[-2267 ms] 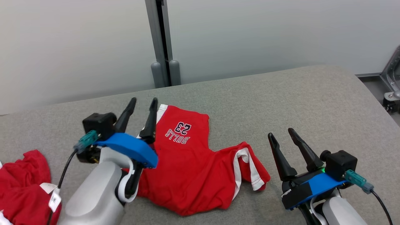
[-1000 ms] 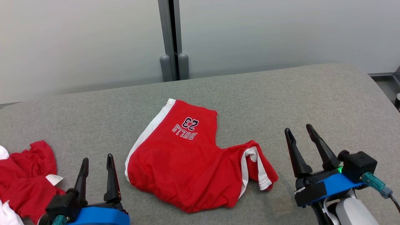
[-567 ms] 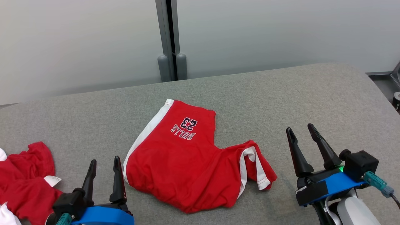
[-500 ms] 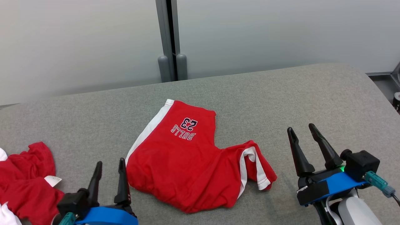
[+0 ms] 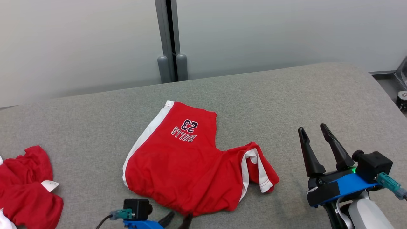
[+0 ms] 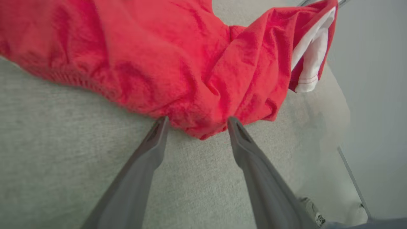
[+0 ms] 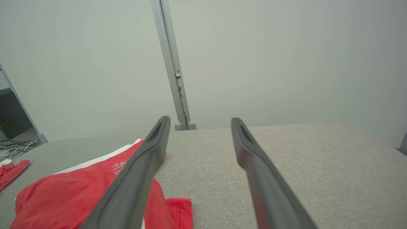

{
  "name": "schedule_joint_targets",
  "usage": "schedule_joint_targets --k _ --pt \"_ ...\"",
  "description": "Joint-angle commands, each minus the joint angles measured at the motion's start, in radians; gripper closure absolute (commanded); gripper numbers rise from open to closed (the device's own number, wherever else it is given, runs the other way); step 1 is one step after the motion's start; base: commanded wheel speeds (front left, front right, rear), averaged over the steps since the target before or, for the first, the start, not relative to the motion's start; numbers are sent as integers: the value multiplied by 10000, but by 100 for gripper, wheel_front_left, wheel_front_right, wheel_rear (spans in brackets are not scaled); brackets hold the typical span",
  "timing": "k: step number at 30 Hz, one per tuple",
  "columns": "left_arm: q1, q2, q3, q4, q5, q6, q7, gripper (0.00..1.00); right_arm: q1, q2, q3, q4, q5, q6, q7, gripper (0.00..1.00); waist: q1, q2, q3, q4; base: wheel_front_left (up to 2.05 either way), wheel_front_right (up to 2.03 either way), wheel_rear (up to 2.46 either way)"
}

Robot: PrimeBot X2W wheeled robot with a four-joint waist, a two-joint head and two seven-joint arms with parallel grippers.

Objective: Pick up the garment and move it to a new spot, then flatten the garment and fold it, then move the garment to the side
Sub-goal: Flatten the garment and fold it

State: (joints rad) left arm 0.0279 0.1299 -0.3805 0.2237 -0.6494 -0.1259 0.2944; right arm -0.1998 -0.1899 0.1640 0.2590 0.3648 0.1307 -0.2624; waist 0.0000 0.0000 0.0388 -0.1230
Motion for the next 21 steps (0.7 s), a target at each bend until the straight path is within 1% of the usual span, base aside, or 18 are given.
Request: schedule_joint_targets --k 1,3,6,8,11,17,18,19,20,21 --pt "138 113 -110 -18 -76 -73 259 0 -90 -5 -23 -13 29 1 -32 0 0 0 6 -31 0 0 0" --pt "54 309 -313 34 -207 -74 815 0 -151 -27 -2 -5 59 2 -32 0 0 0 58 -117 0 0 0" --pt "-173 226 -513 296 -490 -75 1233 0 -216 -2 46 25 82 1 -32 0 0 0 141 -278 0 0 0" --pt "-459 274 -550 528 -438 -74 1052 0 -259 38 83 17 81 2 -32 0 0 0 216 -411 0 0 0" --pt "-702 39 -687 931 -731 -50 677 0 -301 78 93 48 118 2 -32 0 0 0 283 -583 0 0 0" --pt "-1283 51 -870 1746 -1040 -48 -6 0 -326 126 122 68 124 2 -32 0 0 0 336 -806 0 0 0" --pt "-1351 86 -933 1785 -1090 -48 -90 18 -321 119 114 70 126 1 -32 0 0 0 330 -815 0 0 0" --pt "-1426 135 -938 1804 -1173 -48 -193 54 -308 108 95 72 129 1 -32 0 0 0 323 -810 0 0 0" --pt "-1455 205 -977 1804 -1248 -48 -235 100 -289 104 75 71 124 1 -32 0 0 0 314 -798 0 0 0" --pt "-1450 286 -1038 1755 -1343 -48 -218 100 -257 101 35 70 115 2 -32 0 0 0 298 -764 0 0 0"
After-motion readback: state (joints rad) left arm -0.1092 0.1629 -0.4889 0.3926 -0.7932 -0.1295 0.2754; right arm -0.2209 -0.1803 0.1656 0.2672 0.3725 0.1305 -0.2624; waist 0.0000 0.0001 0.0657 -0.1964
